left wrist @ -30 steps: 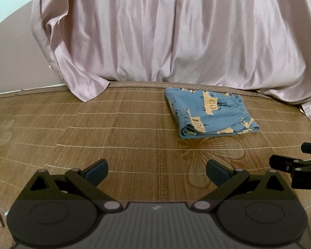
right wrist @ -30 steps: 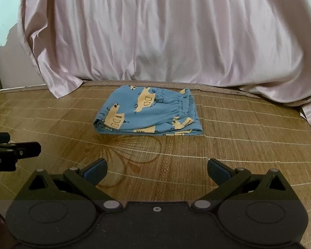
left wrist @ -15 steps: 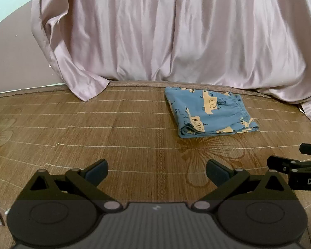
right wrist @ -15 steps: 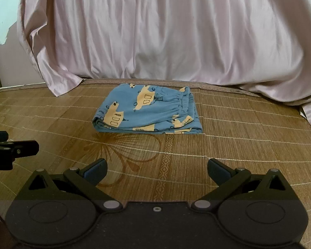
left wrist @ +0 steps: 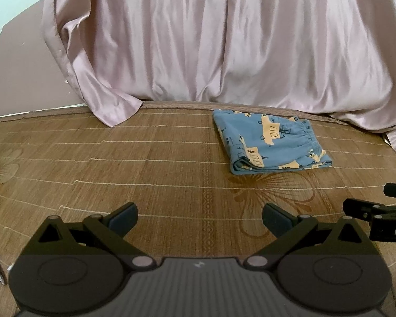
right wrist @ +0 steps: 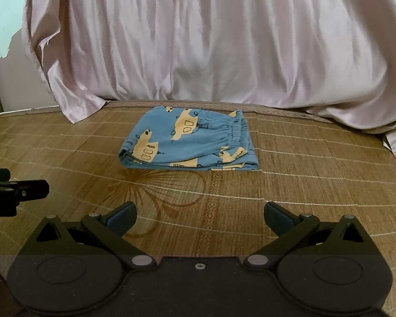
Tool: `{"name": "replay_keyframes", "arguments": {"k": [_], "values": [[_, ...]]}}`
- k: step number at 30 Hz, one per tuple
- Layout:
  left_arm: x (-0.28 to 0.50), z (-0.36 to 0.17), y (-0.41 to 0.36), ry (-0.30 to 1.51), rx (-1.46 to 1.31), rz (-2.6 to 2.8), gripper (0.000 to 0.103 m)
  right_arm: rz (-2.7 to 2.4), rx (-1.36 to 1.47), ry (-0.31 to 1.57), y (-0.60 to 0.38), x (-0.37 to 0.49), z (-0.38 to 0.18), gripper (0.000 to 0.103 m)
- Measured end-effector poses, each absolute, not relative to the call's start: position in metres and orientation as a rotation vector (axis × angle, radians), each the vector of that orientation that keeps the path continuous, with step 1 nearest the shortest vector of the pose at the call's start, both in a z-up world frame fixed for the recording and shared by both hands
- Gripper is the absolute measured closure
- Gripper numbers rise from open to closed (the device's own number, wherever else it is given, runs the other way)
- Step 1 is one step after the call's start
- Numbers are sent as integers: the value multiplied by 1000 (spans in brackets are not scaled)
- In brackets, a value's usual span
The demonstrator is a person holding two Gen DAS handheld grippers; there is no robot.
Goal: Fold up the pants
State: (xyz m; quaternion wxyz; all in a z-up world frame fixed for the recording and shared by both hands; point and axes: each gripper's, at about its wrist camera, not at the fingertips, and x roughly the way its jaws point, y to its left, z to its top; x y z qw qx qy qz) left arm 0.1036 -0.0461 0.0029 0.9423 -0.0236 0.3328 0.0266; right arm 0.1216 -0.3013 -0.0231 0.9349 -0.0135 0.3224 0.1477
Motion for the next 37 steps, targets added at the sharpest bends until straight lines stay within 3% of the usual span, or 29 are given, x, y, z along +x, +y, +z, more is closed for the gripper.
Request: {"name": "replay_keyframes", "arguments": {"k": [37], "values": [[102, 4, -52, 696, -15, 31, 0, 298, -10, 675, -303, 123, -26, 1]]}}
